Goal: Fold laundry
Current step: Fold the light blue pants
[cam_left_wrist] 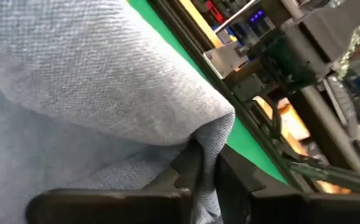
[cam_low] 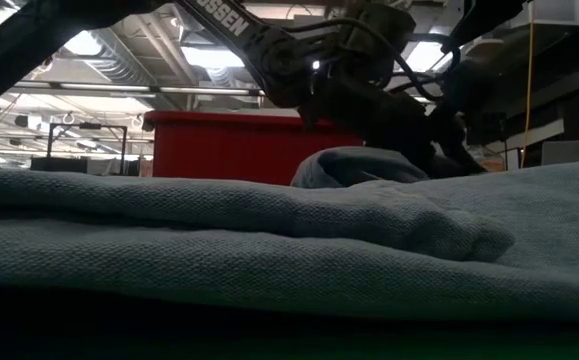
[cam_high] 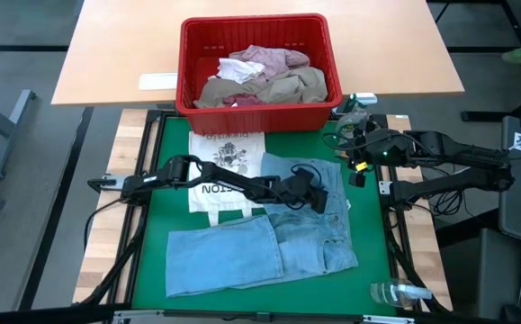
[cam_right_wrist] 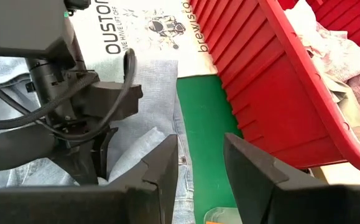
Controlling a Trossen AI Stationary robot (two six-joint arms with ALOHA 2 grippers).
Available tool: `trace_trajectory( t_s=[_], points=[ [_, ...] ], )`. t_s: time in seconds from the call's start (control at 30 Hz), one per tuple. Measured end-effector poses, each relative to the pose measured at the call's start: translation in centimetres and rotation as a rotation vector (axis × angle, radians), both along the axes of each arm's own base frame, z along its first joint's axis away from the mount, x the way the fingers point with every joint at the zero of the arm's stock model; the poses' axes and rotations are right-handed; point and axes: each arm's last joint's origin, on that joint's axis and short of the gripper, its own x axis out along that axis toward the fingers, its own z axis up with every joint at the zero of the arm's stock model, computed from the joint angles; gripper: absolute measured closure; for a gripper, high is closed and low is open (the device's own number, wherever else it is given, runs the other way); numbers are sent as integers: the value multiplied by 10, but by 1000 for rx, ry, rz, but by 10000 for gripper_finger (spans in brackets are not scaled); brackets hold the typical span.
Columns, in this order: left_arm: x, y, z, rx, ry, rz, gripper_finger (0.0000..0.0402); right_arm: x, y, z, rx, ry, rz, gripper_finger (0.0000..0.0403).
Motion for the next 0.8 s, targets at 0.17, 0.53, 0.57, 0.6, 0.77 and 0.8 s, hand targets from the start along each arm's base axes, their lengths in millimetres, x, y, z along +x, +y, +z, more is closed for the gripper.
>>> trace_trajectory(
  t_s=[0.17,0.53,0.57,0.6,0.77,0.8],
  points=[
    [1,1,3,50,-25,-1,318,0,0,0,0,0,0,274],
    [0,19,13,227,17,-76,238,-1,0,-1,22,11,-20,274],
    [-1,22,18,248,14,-101,236,-2,0,-2,24,24,-20,275],
    [-1,26,24,262,1,-124,235,-3,0,-3,35,33,-21,275],
    [-10,43,52,302,29,-235,244,0,4,-18,178,54,21,275],
    [-14,46,58,307,50,-255,248,2,5,-24,205,64,36,274]
  ],
)
